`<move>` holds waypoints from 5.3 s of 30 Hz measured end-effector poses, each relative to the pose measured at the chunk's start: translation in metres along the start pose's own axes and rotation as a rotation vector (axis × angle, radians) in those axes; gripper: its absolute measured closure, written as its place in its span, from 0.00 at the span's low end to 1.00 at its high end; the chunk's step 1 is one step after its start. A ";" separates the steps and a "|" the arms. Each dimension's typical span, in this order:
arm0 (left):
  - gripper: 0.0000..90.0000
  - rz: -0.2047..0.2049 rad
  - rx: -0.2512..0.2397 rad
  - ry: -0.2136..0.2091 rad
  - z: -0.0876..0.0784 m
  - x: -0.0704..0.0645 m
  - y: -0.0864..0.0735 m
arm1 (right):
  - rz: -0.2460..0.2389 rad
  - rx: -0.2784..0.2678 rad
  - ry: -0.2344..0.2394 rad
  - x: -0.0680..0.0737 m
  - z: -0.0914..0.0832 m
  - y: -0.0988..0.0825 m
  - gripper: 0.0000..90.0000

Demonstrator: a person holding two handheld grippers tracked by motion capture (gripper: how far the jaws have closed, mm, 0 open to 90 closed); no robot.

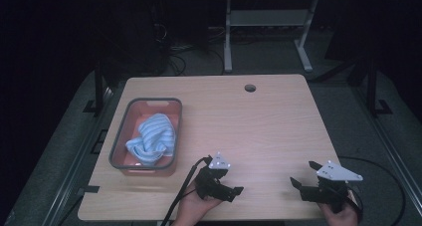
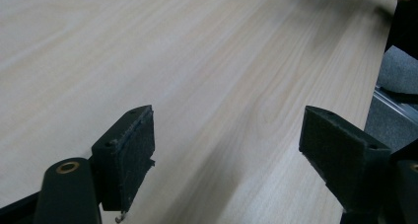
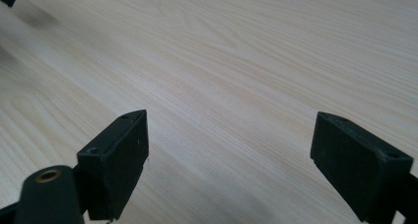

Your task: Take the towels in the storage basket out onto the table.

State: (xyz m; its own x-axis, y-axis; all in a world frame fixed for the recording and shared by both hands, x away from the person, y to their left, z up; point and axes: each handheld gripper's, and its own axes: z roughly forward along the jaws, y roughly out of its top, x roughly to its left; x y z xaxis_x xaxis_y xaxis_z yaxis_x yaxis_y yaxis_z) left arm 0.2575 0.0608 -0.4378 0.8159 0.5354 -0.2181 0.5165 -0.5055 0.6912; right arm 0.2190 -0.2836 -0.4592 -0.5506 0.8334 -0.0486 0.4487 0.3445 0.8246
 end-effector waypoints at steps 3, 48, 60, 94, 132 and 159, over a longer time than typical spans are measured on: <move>0.23 0.000 0.005 -0.005 -0.003 0.003 0.006 | 0.002 0.001 -0.005 0.000 0.000 0.000 0.16; 0.23 -0.106 0.014 0.106 -0.088 0.070 0.090 | 0.011 -0.003 -0.010 0.001 0.000 0.002 0.16; 0.23 -0.176 -0.006 0.168 -0.122 0.099 0.080 | 0.006 0.001 -0.009 0.002 -0.001 0.002 0.16; 0.27 -0.460 0.034 0.418 -0.169 0.183 -0.001 | -0.010 -0.001 -0.010 0.004 0.000 0.003 0.16; 0.81 -0.461 0.438 0.436 -0.121 0.205 -0.011 | -0.002 -0.012 -0.003 0.003 -0.004 0.002 0.16; 0.82 -0.502 0.099 0.378 -0.201 0.193 -0.006 | 0.016 -0.010 -0.016 0.001 -0.002 0.002 0.16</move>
State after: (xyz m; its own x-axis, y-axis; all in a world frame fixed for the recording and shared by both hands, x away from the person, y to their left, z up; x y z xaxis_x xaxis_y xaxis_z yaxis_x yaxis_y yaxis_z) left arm 0.3594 0.3031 -0.3453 0.3293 0.9161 -0.2287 0.8489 -0.1812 0.4965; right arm 0.2178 -0.2830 -0.4561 -0.5322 0.8455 -0.0440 0.4500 0.3265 0.8312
